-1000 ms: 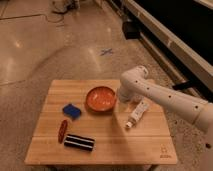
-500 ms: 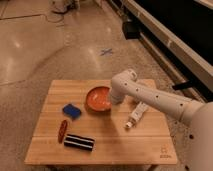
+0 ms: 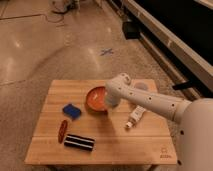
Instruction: Pick up the ceramic bowl
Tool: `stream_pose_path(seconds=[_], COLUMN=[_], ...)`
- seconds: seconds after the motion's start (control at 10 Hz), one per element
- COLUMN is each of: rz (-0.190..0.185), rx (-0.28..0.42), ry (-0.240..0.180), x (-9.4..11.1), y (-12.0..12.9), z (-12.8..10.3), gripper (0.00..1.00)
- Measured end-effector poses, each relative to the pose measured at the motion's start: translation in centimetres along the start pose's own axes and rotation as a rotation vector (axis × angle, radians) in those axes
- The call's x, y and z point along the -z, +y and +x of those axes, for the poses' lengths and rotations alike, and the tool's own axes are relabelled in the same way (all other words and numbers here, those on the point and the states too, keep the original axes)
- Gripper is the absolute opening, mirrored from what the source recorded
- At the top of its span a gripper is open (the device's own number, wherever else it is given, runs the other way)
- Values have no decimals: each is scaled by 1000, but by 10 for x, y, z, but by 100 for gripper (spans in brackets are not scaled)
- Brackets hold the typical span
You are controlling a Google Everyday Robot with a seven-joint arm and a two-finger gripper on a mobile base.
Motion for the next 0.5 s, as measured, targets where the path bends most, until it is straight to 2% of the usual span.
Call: stream_pose_path(seconds=[0.4, 0.5], rz=[6, 8], rx=[14, 15], ry=[-17, -19], x=[0, 1], y=[3, 4], z=[-5, -5], gripper=[5, 1])
